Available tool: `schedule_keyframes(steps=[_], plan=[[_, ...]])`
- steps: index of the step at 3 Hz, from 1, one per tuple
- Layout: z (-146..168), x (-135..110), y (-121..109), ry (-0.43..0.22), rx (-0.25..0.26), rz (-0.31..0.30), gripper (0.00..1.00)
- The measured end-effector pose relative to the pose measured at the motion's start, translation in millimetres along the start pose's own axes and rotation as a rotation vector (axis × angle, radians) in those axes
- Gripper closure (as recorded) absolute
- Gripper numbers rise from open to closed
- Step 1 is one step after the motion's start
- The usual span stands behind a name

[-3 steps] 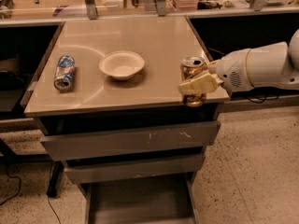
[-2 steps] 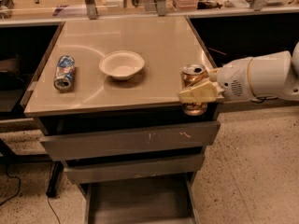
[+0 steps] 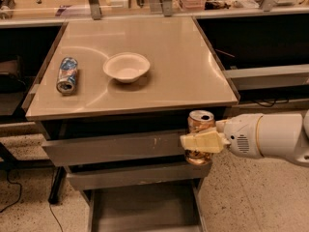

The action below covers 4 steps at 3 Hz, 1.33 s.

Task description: Place orange can into bottom drawer

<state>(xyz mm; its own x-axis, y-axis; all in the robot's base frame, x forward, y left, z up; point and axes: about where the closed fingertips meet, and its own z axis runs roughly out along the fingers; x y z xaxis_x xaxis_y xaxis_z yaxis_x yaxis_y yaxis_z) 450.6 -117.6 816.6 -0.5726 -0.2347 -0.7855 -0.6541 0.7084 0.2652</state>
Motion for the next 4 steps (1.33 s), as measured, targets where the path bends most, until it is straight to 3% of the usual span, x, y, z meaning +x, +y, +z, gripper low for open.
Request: schedule_keyframes(steps=[2, 4], plan=[[12, 11, 3, -0.004, -0.014, 0.016, 1.00], [111, 91, 7, -0.034, -0.115, 0.240, 1.00]])
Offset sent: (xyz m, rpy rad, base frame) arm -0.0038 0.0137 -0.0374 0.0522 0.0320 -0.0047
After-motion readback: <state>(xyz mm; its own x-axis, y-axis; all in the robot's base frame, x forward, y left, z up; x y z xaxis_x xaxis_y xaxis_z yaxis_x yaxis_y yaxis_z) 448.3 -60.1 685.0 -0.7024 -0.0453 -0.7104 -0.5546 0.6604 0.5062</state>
